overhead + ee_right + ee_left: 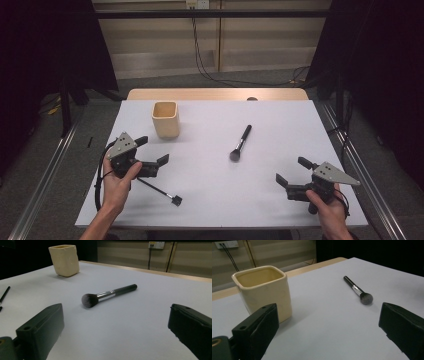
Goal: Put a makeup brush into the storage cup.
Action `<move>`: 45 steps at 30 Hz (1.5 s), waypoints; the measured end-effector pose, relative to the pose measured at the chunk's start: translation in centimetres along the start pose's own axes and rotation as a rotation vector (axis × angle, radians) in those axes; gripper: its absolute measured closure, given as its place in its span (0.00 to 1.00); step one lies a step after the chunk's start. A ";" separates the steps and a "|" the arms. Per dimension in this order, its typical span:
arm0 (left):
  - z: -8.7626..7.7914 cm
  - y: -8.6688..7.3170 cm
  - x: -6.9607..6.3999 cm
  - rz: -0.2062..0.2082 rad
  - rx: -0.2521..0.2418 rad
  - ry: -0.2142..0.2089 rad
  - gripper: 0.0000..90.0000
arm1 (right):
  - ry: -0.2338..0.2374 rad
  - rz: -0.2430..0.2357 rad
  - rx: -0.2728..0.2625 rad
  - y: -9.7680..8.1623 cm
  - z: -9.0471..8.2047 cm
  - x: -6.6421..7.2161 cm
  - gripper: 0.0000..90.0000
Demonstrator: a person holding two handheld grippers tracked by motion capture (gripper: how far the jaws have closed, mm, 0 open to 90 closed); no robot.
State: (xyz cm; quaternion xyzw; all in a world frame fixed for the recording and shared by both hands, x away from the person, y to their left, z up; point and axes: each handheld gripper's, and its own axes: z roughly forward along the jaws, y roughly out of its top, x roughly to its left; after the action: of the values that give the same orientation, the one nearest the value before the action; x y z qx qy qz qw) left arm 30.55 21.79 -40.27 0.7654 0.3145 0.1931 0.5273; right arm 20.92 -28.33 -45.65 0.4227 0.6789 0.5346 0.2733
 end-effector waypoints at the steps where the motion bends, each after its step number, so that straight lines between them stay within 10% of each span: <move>1: 0.1 0.1 0.1 -0.010 -0.002 -0.009 0.03 | 0.000 0.000 -0.001 0.0 0.0 0.0 0.00; 17: 0.6 0.9 0.1 0.043 0.159 -0.110 0.04 | 0.000 -0.006 0.004 0.0 0.1 0.0 0.00; 30: 1.9 1.2 0.2 0.117 0.428 -0.179 0.04 | -0.002 -0.011 0.012 0.0 0.2 0.0 0.00; 45: 2.7 1.1 0.0 0.175 0.604 -0.230 0.05 | 0.001 -0.012 0.024 -0.1 0.2 0.0 0.00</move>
State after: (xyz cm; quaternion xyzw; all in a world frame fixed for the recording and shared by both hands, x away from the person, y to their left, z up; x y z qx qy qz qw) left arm 32.53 19.61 -40.28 0.9280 0.2291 0.0481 0.2899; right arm 21.09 -28.21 -45.80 0.4215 0.6878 0.5250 0.2712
